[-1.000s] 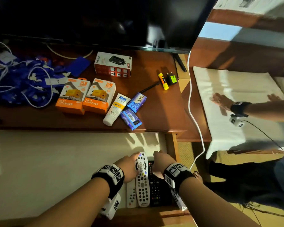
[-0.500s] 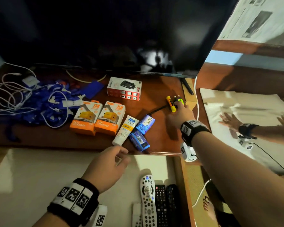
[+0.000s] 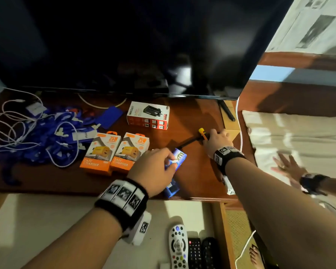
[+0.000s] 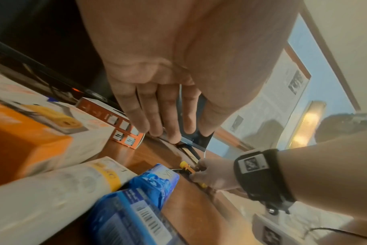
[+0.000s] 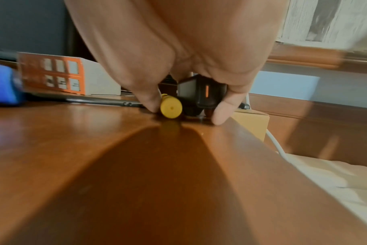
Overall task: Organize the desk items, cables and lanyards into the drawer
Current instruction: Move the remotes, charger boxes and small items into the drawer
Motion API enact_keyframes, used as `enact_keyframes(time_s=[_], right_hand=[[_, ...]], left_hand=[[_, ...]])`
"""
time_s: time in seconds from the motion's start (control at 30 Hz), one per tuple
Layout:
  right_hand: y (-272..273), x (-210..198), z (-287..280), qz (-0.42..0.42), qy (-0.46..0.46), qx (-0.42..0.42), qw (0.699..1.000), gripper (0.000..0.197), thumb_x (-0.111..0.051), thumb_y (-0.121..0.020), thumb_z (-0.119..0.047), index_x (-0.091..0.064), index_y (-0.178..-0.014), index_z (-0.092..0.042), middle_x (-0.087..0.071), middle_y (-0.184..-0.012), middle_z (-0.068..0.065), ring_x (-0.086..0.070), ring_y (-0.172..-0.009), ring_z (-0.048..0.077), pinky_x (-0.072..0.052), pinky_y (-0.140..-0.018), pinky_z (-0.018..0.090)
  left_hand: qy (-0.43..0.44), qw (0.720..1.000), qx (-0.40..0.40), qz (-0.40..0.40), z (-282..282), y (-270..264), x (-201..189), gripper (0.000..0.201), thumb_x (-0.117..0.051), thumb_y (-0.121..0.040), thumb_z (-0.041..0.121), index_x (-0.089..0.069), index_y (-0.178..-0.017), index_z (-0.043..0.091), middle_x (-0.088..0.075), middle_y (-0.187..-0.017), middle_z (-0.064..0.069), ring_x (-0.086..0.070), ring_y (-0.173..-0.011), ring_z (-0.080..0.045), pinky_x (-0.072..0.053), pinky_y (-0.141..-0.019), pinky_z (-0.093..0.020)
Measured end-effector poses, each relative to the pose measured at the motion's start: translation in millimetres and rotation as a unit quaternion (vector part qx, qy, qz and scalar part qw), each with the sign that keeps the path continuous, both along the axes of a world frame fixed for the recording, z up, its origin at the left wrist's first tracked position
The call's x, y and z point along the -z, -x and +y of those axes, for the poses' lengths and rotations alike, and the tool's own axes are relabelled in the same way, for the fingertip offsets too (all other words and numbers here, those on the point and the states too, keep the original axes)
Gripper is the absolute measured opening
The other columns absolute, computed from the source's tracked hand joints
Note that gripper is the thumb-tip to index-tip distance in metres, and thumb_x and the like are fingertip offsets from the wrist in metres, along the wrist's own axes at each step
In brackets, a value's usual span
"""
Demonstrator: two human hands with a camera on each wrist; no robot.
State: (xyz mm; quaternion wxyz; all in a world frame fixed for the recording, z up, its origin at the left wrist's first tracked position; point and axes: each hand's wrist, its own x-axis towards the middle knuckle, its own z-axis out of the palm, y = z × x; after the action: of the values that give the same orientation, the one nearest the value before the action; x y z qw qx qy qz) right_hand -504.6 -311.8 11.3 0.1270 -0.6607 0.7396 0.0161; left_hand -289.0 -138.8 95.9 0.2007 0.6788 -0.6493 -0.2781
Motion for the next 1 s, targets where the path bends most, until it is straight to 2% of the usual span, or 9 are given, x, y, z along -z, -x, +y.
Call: enact_keyframes(time_s=[0.1,0.2,0.33,0.43,0.57,0.63,0.73,0.87,1.0], right_hand=[[3,-2,28,-0.02,-0.011,0.014,1.0,0.039,-0.057,-0.098,-0.043,-0.049,-0.125,-0.017,-0.043,-0.133,0.019,-0.045,-0.125,0.042,-0.047,-0.098,0.052],[9,-9,66,-0.047,-0.035,-0.001,0.998,0.04,-0.068,-0.088,-0.047,-0.052,-0.116,-0.023,-0.052,-0.117,0.015,-0.06,-0.107,0.041,-0.054,-0.09,0.046],[18,-18,127,-0.117,-0.036,0.007,0.992,0.031,-0.075,-0.079,-0.041,-0.057,-0.098,-0.024,-0.064,-0.093,0.004,-0.065,-0.088,0.032,-0.052,-0.071,0.035],[23,-22,164,-0.144,-0.054,0.018,0.988,0.03,-0.078,-0.077,-0.039,-0.059,-0.095,-0.023,-0.065,-0.087,-0.002,-0.066,-0.088,0.029,-0.055,-0.073,0.035],[31,-22,194,-0.156,-0.075,0.02,0.985,0.029,-0.079,-0.075,-0.036,-0.058,-0.088,-0.02,-0.065,-0.08,-0.006,-0.061,-0.079,0.025,-0.048,-0.067,0.03],[30,-22,209,-0.16,-0.102,0.01,0.982,0.029,-0.08,-0.074,-0.035,-0.057,-0.084,-0.021,-0.059,-0.073,-0.009,-0.058,-0.076,0.022,-0.042,-0.063,0.029],[23,-8,234,-0.152,-0.127,-0.031,0.98,0.026,-0.081,-0.074,-0.038,-0.062,-0.085,-0.024,-0.067,-0.081,-0.008,-0.062,-0.081,0.018,-0.046,-0.066,0.027],[-1,14,253,-0.101,-0.193,-0.085,0.972,0.019,-0.073,-0.082,-0.033,-0.061,-0.089,-0.02,-0.07,-0.088,-0.001,-0.065,-0.081,0.022,-0.049,-0.062,0.028],[-18,47,247,-0.063,-0.188,-0.077,0.977,0.011,-0.059,-0.094,-0.025,-0.05,-0.097,-0.018,-0.07,-0.104,0.008,-0.068,-0.099,0.032,-0.045,-0.071,0.033]], left_hand=[[-0.008,0.996,0.034,-0.083,-38,17,7,0.018,-0.056,-0.099,0.038,-0.065,-0.111,0.029,-0.065,-0.109,0.002,-0.054,-0.11,-0.024,-0.05,-0.093,-0.04],[-0.014,0.987,0.06,-0.147,-76,34,13,0.022,-0.056,-0.1,0.038,-0.068,-0.116,0.03,-0.061,-0.11,-0.003,-0.052,-0.118,-0.031,-0.047,-0.098,-0.04],[-0.085,0.95,0.109,-0.28,-118,60,23,0.037,-0.06,-0.097,0.032,-0.061,-0.133,0.022,-0.057,-0.138,-0.01,-0.045,-0.134,-0.035,-0.042,-0.11,-0.044],[-0.12,0.925,0.129,-0.337,-133,76,32,0.042,-0.061,-0.093,0.021,-0.062,-0.133,0.011,-0.06,-0.137,-0.014,-0.043,-0.135,-0.037,-0.044,-0.108,-0.051],[-0.141,0.901,0.143,-0.385,-139,87,38,0.04,-0.063,-0.094,0.016,-0.061,-0.134,0.012,-0.059,-0.142,-0.013,-0.039,-0.14,-0.035,-0.038,-0.108,-0.051],[-0.147,0.902,0.141,-0.382,-140,90,35,0.04,-0.062,-0.094,0.014,-0.06,-0.134,0.011,-0.057,-0.142,-0.013,-0.037,-0.14,-0.035,-0.037,-0.109,-0.05],[-0.1,0.927,0.113,-0.344,-130,91,16,0.038,-0.057,-0.096,0.012,-0.059,-0.134,0.011,-0.059,-0.14,-0.011,-0.041,-0.136,-0.034,-0.041,-0.105,-0.047],[0.114,0.97,0.061,-0.204,-84,87,-20,0.026,-0.056,-0.1,0.021,-0.06,-0.125,0.015,-0.062,-0.127,-0.006,-0.052,-0.118,-0.03,-0.046,-0.098,-0.044],[0.261,0.959,0.099,-0.047,10,64,-21,0.014,-0.06,-0.098,0.023,-0.066,-0.107,0.014,-0.066,-0.105,-0.006,-0.056,-0.096,-0.029,-0.046,-0.086,-0.043]])
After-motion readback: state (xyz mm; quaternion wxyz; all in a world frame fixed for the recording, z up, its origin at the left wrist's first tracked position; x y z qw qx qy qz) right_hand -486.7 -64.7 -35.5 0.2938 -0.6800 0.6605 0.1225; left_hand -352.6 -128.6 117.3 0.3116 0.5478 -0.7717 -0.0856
